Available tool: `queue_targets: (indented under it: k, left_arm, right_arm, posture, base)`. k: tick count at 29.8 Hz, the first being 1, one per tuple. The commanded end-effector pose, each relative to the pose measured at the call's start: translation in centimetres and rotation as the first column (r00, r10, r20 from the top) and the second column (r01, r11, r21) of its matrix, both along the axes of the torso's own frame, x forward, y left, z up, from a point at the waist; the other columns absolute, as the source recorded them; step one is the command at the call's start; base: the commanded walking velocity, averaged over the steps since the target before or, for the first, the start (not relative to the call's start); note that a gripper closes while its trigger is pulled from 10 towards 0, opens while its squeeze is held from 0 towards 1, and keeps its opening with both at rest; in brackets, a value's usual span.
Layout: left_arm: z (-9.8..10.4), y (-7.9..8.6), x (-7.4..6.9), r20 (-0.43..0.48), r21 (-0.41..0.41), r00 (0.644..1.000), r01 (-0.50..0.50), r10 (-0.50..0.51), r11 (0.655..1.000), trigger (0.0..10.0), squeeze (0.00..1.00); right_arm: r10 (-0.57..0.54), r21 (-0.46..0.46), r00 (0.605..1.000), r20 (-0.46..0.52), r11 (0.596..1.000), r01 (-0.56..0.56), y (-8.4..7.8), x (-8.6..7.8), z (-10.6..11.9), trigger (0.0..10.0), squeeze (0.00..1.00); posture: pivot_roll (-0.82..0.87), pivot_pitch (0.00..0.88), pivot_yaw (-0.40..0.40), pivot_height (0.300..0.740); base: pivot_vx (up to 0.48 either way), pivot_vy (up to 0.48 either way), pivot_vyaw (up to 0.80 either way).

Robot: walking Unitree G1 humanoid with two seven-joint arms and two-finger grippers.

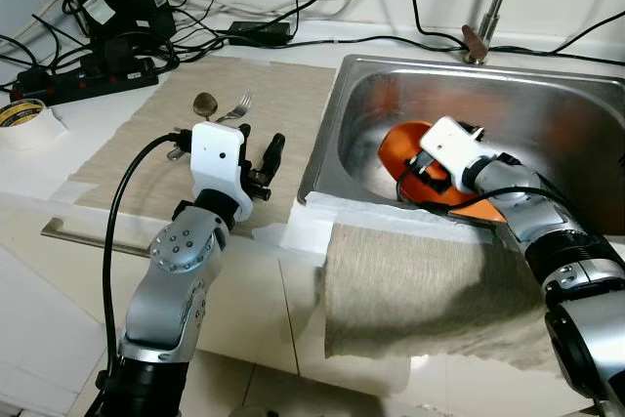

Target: Kitchen organization

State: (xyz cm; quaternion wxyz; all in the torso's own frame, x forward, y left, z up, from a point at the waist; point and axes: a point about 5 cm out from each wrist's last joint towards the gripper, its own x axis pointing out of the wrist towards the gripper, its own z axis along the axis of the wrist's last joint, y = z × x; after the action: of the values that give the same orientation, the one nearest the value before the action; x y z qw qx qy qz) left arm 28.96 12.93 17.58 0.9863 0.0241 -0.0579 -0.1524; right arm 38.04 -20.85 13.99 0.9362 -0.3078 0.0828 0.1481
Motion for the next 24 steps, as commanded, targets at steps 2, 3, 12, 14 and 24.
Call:
queue_targets:
  k: [2,3,12,14,24]
  left_arm:
    - [0.3,-0.1,0.0,0.015,0.012,1.0,0.01,-0.01,1.0,10.0,0.0]
    - [0.3,-0.1,0.0,0.015,0.012,1.0,0.011,-0.011,1.0,10.0,0.0]
    - [0.3,-0.1,0.0,0.015,0.017,1.0,0.01,-0.01,1.0,10.0,0.0]
    - [0.3,0.0,0.1,0.015,0.019,1.0,-0.005,0.004,1.0,10.0,0.0]
    - [0.7,0.3,0.8,0.023,0.006,0.999,-0.045,0.044,0.999,10.0,0.0]
  right_arm:
    - [-0.097,0.081,0.995,-0.029,0.992,0.099,-0.8,-0.5,-1.1,10.0,1.0]
    - [-0.108,0.088,0.994,-0.028,0.99,0.11,-0.9,-0.5,-1.2,10.0,1.0]
    - [-0.08,0.064,0.997,0.007,0.995,0.079,0.2,-0.4,-1.3,10.0,1.0]
    - [-0.067,0.084,0.997,0.032,0.994,0.064,0.6,-0.4,-1.0,10.0,1.0]
    - [-0.132,0.453,0.977,0.169,0.891,0.042,3.3,-0.1,2.4,10.0,0.0]
  posture:
    - [0.0,0.0,0.05,0.736]
    - [0.0,0.0,0.05,0.736]
    - [0.0,0.0,0.049,0.736]
    - [0.0,0.0,0.047,0.736]
    - [0.0,0.0,0.04,0.736]
  base:
    - [0.0,0.0,0.0]
    - [0.0,0.0,0.0]
    - [0.0,0.0,0.0]
    - [0.0,0.0,0.0]
    - [0.0,0.0,0.0]
